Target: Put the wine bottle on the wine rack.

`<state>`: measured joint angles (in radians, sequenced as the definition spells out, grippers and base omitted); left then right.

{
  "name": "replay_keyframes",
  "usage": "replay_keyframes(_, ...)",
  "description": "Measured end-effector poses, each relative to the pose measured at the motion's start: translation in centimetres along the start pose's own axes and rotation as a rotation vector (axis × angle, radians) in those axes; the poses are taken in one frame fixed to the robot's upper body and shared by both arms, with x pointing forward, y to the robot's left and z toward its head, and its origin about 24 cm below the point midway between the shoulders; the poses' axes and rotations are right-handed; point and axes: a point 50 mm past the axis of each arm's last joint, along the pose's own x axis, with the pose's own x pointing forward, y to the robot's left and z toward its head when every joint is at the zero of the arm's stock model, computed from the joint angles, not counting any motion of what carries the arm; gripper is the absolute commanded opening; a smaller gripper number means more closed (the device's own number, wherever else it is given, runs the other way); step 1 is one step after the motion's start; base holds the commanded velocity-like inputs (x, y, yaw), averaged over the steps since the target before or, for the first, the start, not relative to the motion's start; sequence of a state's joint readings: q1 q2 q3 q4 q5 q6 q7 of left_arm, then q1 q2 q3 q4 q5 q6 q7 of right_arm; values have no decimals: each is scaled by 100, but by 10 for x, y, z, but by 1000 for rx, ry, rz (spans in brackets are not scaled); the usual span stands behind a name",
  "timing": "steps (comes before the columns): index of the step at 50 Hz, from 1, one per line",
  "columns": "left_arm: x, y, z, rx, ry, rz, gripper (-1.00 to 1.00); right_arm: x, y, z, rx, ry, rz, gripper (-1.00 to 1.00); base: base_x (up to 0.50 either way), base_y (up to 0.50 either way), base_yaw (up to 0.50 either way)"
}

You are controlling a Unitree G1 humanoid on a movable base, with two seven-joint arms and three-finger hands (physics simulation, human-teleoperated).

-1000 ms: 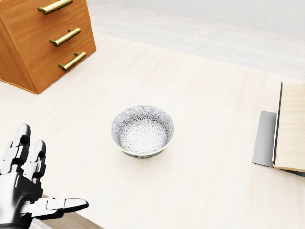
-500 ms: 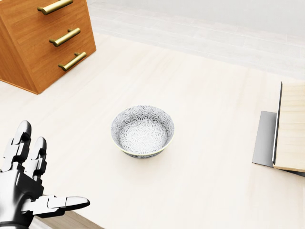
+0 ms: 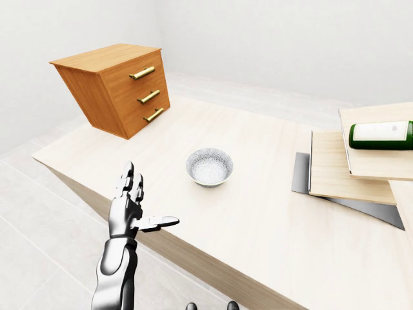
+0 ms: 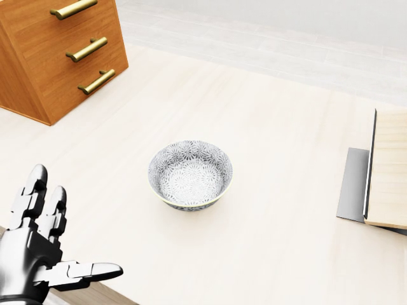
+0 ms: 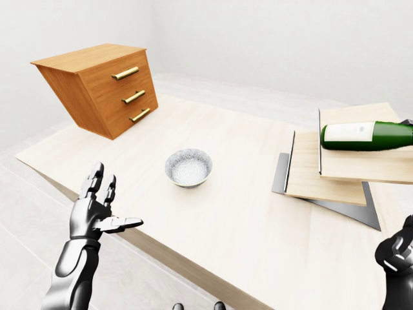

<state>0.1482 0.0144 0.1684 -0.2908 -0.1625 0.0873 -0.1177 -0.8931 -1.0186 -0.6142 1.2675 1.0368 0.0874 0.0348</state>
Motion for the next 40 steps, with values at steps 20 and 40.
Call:
replay_keyframes(20,1,1,-4,-6,19,2,100,0,1,-5,-121,27,11,-5,0,0,0)
replay_keyframes(40,0,1,-4,-7,17,1,100,1,3,-6,-88,27,8,100,0,0,0)
